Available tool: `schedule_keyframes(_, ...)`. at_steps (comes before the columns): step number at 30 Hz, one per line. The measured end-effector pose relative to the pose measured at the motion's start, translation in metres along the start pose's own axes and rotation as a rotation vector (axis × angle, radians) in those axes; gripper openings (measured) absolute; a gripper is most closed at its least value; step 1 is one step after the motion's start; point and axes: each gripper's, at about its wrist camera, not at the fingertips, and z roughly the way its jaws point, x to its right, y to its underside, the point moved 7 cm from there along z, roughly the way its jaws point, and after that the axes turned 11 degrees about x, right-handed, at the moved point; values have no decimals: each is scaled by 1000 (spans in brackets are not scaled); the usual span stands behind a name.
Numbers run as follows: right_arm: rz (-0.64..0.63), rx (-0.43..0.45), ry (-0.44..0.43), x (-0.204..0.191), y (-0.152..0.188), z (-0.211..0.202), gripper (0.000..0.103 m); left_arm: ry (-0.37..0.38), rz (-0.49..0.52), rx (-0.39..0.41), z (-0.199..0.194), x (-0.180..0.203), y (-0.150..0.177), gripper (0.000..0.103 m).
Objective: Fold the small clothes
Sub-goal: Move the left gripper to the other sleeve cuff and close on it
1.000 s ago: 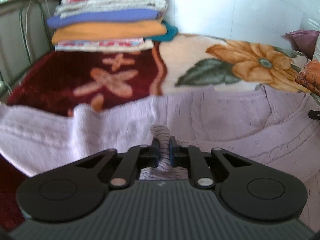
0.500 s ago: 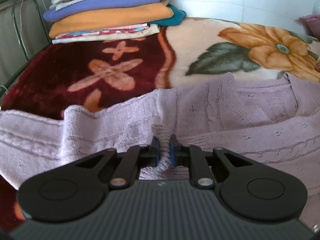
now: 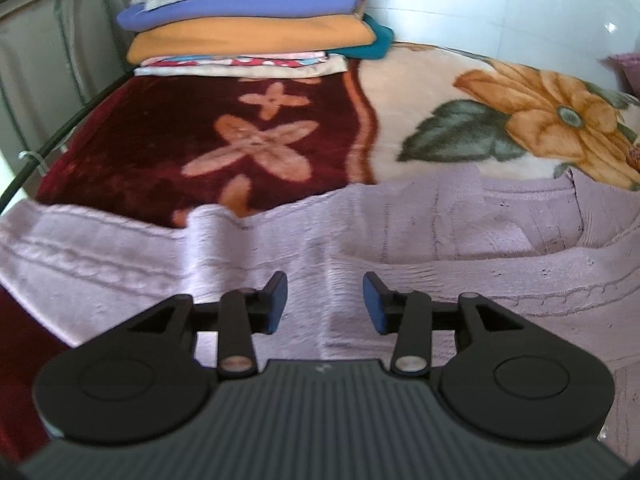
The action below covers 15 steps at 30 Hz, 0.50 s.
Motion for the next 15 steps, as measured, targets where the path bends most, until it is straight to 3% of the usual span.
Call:
schedule_keyframes(9,-15,-114,-74,-42,37,-21,83,-74,-70,4,-47,-61,1,45)
schedule_keyframes(15,11,-178,-121,-66,65,-35,83,-134,-220,-12,-64,-122,18,45)
